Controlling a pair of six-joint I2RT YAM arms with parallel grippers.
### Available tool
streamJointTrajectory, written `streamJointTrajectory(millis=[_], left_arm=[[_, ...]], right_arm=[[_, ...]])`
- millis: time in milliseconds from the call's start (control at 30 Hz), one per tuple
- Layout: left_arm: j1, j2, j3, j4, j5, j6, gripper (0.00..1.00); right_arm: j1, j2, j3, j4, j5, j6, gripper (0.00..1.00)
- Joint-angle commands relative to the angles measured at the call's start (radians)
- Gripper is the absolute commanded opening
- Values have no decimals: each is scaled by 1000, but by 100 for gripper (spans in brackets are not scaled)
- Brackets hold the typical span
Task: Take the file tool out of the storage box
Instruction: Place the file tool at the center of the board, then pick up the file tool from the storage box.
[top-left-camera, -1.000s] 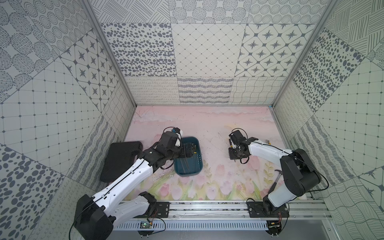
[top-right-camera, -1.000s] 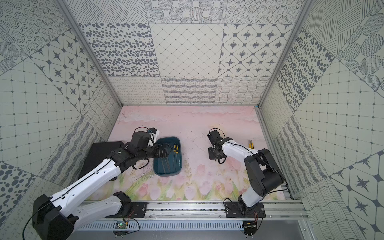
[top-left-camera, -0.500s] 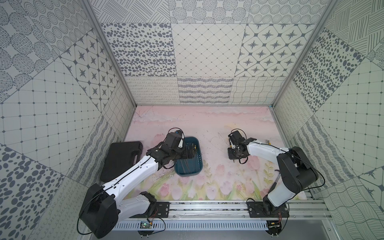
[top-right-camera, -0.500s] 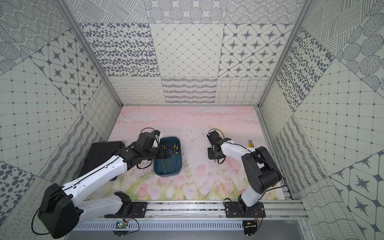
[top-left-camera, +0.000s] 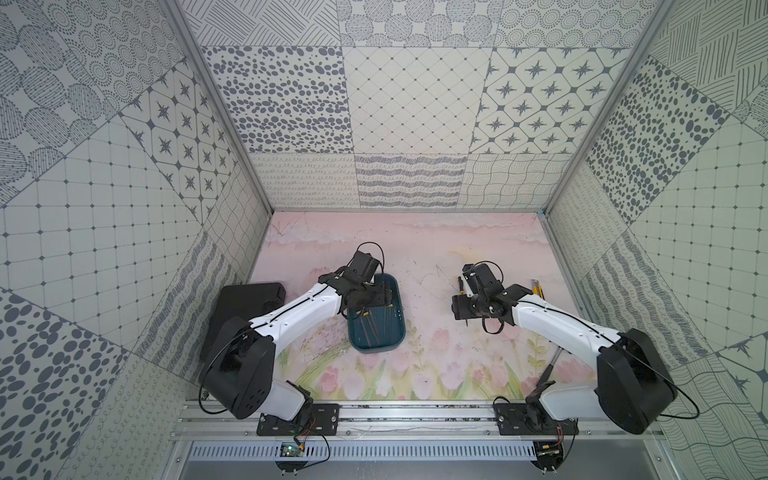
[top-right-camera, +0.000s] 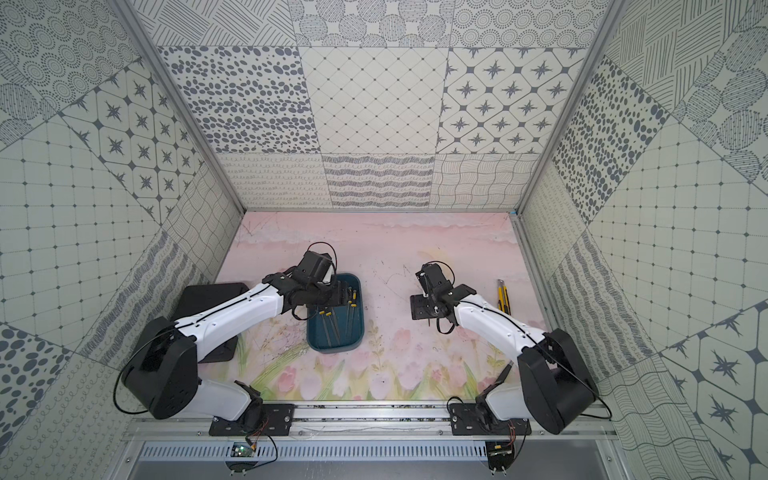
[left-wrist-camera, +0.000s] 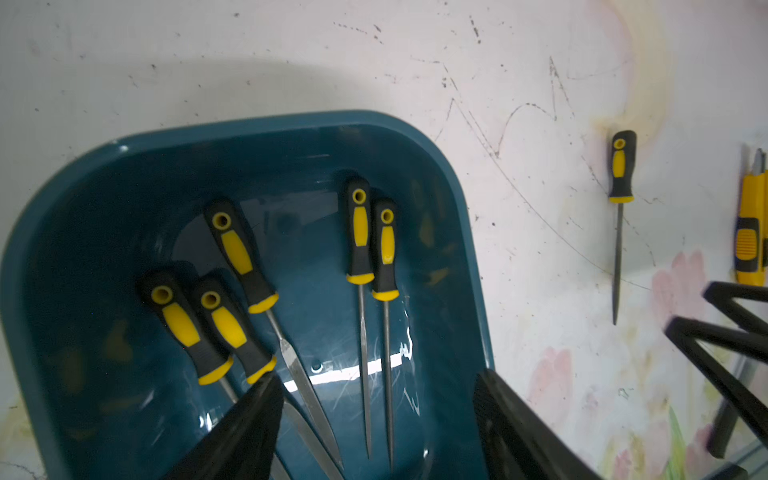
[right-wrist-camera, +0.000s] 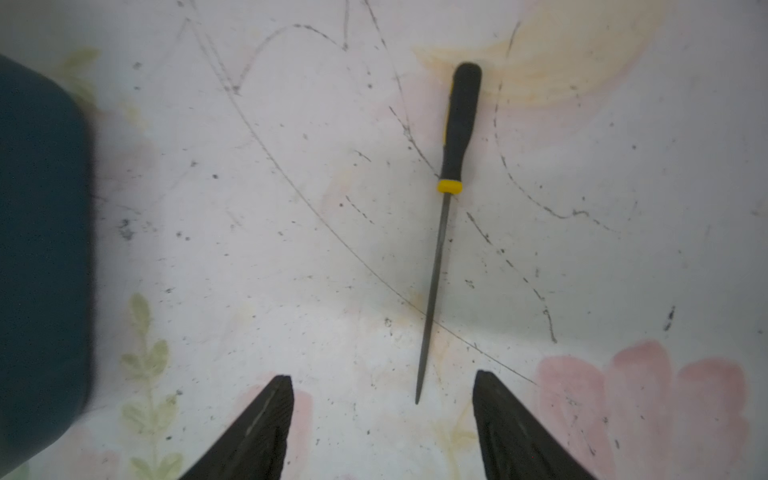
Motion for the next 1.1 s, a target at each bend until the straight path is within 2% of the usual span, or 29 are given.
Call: streamJointTrajectory(millis=[0, 167, 467, 667, 1067], left_arm=[[18, 112, 102, -94, -80, 26, 73], [40, 214, 185, -160, -147, -29, 66], [83, 329, 269, -236, -194, -130, 62], [87, 380, 311, -266, -219, -128, 61], [87, 425, 311, -241, -229, -111, 45]], right_arm=[[40, -85, -23, 52, -23, 2, 80], [84, -146, -17, 45, -21, 12, 87], [111, -176, -36, 37, -7, 28, 88], [128, -167, -37, 37, -3, 31, 88], [159, -164, -22, 39, 16, 39, 88]])
